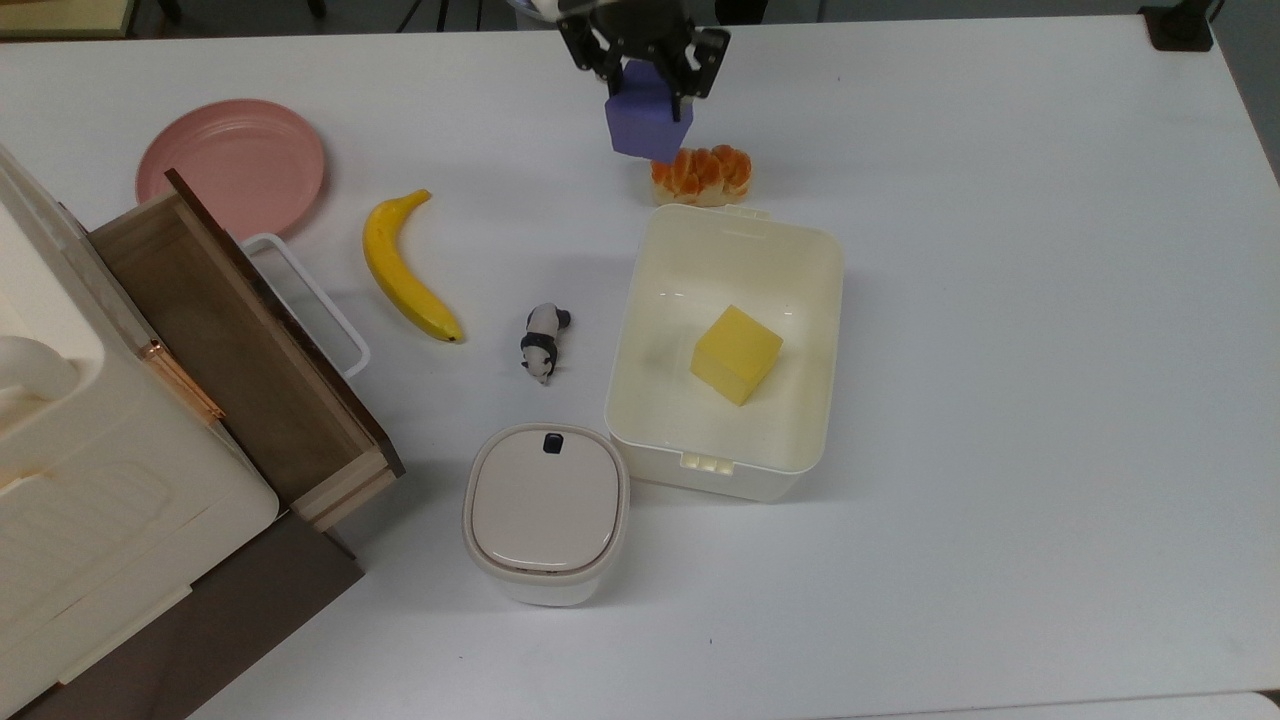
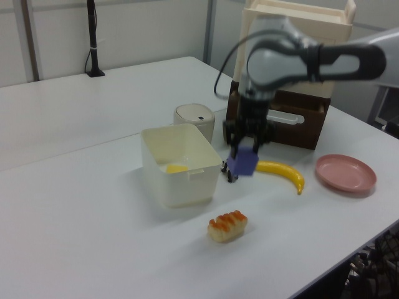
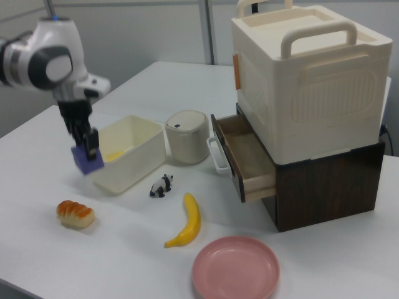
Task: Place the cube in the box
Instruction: 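Carry the purple cube over the cream box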
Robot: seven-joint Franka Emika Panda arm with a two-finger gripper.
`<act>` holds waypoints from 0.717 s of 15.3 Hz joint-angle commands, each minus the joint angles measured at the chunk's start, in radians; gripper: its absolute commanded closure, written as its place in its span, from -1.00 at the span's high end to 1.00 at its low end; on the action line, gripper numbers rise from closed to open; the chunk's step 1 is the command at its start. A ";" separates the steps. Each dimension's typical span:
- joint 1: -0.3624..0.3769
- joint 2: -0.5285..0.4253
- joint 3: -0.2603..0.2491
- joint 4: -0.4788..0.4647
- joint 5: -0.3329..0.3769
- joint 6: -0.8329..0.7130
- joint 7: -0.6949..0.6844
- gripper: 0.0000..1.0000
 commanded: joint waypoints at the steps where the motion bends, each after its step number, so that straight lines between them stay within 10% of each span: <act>1: 0.015 0.107 -0.010 0.194 0.040 -0.020 -0.019 -0.94; 6: 0.017 0.277 -0.007 0.345 0.075 0.096 0.032 -0.91; 11: 0.057 0.382 -0.007 0.364 0.060 0.207 0.090 -0.48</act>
